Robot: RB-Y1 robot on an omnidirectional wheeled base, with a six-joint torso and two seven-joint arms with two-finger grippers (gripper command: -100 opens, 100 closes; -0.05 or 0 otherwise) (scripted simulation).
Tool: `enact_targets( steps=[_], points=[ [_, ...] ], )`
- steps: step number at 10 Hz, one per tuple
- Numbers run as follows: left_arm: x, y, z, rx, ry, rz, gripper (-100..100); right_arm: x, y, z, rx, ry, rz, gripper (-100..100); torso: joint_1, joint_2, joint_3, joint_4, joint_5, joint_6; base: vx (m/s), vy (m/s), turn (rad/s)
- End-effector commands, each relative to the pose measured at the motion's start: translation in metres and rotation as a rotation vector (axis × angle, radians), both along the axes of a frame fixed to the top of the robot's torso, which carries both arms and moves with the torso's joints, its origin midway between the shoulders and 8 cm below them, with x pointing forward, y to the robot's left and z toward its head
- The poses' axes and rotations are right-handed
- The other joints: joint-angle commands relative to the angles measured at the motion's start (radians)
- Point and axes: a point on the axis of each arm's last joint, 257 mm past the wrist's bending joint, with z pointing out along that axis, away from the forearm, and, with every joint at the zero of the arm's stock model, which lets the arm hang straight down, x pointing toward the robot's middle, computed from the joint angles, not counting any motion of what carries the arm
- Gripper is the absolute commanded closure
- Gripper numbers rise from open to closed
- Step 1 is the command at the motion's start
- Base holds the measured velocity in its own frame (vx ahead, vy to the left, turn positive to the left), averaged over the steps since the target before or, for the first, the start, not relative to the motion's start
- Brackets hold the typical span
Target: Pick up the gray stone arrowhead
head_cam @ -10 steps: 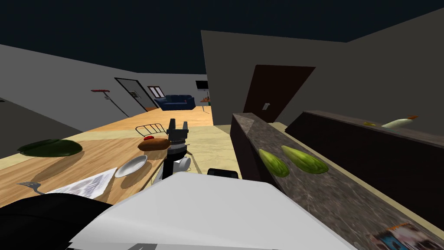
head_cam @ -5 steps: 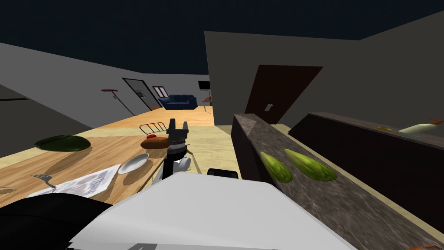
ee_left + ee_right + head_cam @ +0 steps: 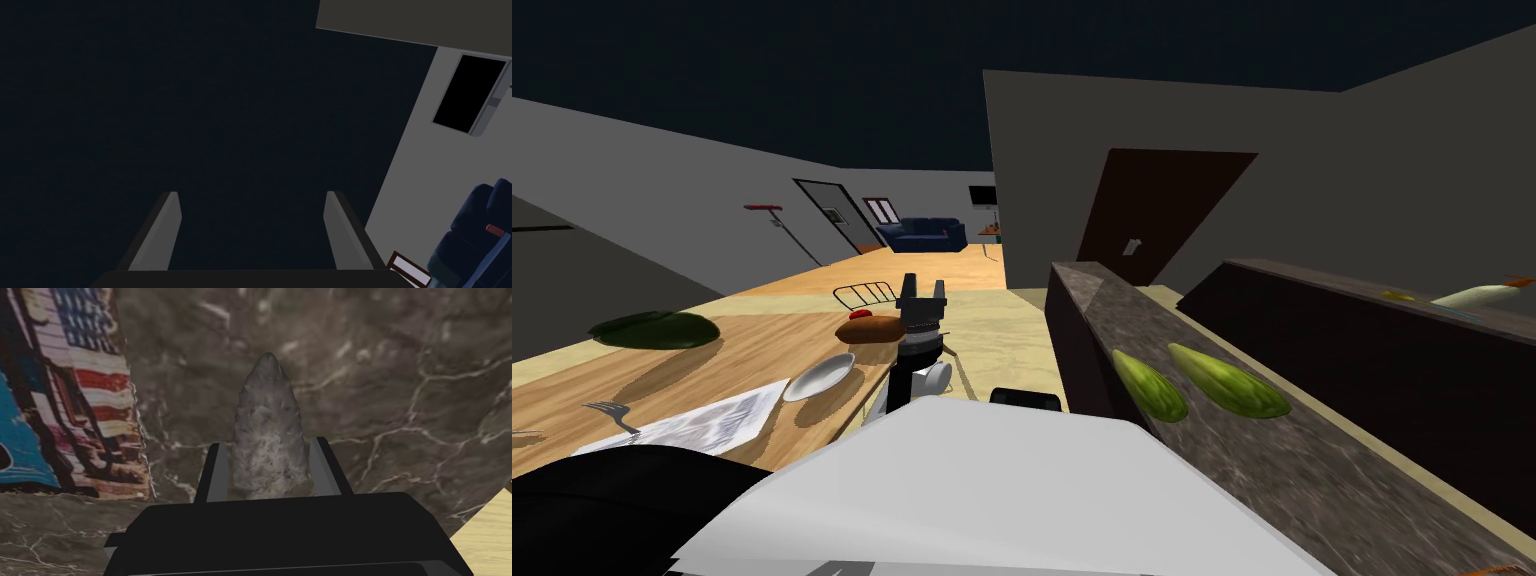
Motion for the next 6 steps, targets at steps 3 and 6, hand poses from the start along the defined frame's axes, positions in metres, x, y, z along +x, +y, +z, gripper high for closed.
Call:
enact_targets(
  steps=[3,6],
  points=[
    [0.0,0.0,0.0,0.0,0.0,0.0,0,0.015,-0.008,0.014,-0.004,-0.003,0.016,100,0.001,0.001,0.0,0.0,0.001,0.001,-0.019,0.013,-0.068],
    [0.0,0.0,0.0,0.0,0.0,0.0,0,0.02,-0.01,0.019,-0.005,-0.004,0.022,0,0.002,0.002,0.001,0.0,0.001,0.001,-0.021,0.02,-0.038]
  ],
)
